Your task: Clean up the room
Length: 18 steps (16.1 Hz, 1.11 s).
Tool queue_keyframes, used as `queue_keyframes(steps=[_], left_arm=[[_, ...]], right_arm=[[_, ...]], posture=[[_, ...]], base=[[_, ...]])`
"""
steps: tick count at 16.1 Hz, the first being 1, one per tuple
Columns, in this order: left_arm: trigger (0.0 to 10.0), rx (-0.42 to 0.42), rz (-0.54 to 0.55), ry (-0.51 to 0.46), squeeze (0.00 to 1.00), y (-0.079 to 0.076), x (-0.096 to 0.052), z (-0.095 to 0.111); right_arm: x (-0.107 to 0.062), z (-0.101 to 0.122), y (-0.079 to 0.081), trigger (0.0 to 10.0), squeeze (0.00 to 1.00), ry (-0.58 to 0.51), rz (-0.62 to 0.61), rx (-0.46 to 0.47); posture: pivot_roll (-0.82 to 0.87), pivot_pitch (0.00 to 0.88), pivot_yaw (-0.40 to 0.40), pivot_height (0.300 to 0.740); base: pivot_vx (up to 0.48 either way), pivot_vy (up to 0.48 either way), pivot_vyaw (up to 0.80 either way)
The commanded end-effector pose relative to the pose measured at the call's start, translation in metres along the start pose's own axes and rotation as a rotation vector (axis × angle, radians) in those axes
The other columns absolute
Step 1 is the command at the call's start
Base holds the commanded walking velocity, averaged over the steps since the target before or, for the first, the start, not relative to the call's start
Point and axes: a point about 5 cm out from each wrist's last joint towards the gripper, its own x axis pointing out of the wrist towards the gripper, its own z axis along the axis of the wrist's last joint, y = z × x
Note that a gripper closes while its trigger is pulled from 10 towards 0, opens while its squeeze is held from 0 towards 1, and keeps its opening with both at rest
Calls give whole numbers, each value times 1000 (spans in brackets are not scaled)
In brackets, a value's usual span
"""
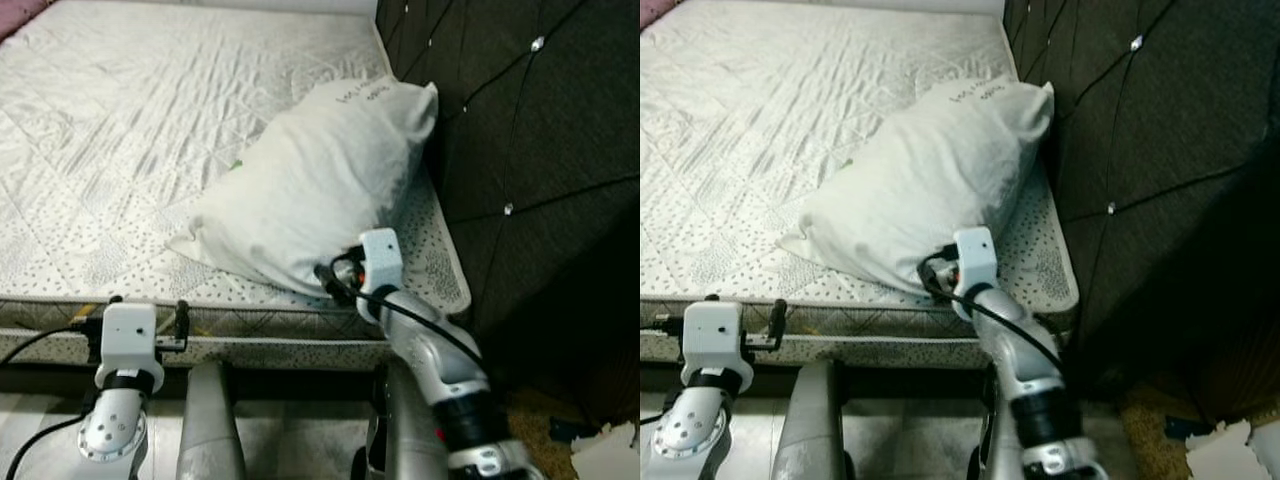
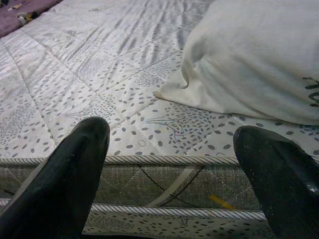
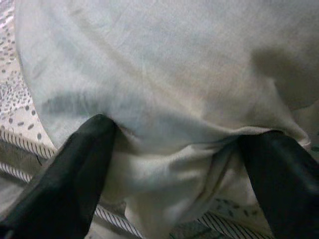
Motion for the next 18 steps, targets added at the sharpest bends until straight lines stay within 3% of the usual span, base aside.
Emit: queue_keyframes(steps=[1,4,11,18], left_arm=[[10000,6,3,7,0,-1,1,-1],[10000,2,3,4,0,-3,2,0],[10000,-5,1,6,0,-4,8,-1],[10000,-21,-5,-42,0,-12,29,8]], right_arm=[[1,5,-2,0,0,-19,-16,-2],[4,4,5,0,0,-17,-12,37],[9,4,2,0,0,-35,-31,92],[8,10,-28,0,0,-80,-147,67]], posture=[[163,22,-53,532],[164,18,-56,532],[151,0,-38,532],[106,0,-32,532]], base=[[0,0,0],[0,0,0],[0,0,0],[0,0,0]])
